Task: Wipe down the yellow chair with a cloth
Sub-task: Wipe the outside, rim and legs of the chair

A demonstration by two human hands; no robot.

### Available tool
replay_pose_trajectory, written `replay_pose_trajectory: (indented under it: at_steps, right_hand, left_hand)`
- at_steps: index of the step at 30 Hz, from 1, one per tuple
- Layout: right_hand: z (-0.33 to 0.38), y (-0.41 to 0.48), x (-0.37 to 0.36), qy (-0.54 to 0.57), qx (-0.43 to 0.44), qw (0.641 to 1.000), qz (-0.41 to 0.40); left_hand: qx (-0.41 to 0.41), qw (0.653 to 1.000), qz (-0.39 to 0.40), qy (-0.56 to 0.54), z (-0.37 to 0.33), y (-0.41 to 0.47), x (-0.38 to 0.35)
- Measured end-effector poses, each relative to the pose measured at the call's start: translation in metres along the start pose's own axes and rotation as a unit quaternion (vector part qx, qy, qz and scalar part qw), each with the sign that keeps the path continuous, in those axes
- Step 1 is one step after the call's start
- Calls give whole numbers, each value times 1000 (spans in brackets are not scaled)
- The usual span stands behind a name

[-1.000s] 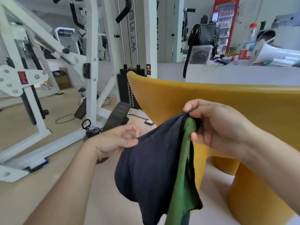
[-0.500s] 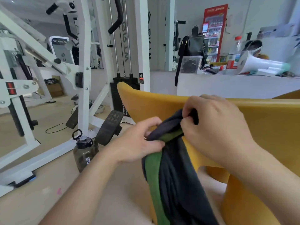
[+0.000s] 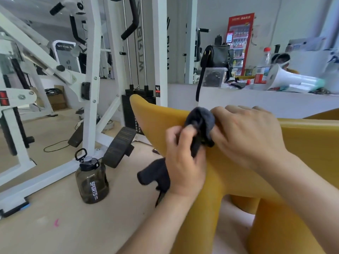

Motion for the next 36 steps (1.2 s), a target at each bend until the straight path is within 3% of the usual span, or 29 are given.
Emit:
replay_pose_trajectory:
  at_steps: [4,7,8,10,12,13,14,16,18,19,22,24,27,29,33,36]
  right_hand:
    - [-10,-5,11,37,-22,998,-42]
    - [-14,-9,18,67,-39,993,-92]
    - [-15,-10,20,72,-40,991,-103]
    - [-17,-10,22,74,-45,988,-125]
    - [-19,-11,21,70,-53,985,-145]
    - [-19,-11,21,66,-55,985,-153]
    - [-18,-12,21,59,-56,983,-162]
    - [-20,-12,23,50,-59,981,-179]
    - [-20,-13,27,51,-61,980,-181]
    - [-19,-13,28,52,-59,980,-181]
    - [-17,-12,28,53,-49,982,-177]
    - [-18,-10,27,64,-54,983,-166]
    - [-20,-9,25,83,-61,985,-139]
    - [-21,-10,24,91,-63,986,-122]
    - [-19,-12,30,134,-20,984,-115]
    - [-22,-36,35,216,17,968,-124]
  left_hand:
    - [-121,988,27,92,-1,3,5]
    - [-139,982,-13,127,16,15,29]
    - [-100,987,-32,121,30,19,38]
    - [74,990,-96,76,73,24,57]
    - [235,959,-149,43,101,16,62]
    - [230,959,-153,55,93,13,60]
    - [168,975,-134,63,72,10,51]
    - [-26,996,-8,88,3,-6,10]
    - [-188,965,119,138,-50,-37,-28]
    - [-222,952,136,159,-58,-41,-35]
    - [-214,964,62,144,-45,-12,-13]
    - [-159,979,-17,124,-24,16,20]
    - [75,985,-135,76,38,49,63]
    - [151,972,-165,65,44,49,67]
    - [-15,998,-47,34,-35,20,11]
    - [-15,1000,13,-10,-43,13,-1]
Point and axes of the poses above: each hand's wrist, its own y-axis towards the middle knuckle, its own x-axis out of the back of the hand, z = x × y, the point moved 10 cm from there along y, towards the middle knuckle, and after that the axes turned 5 degrees about -x, right-handed, at the moved point
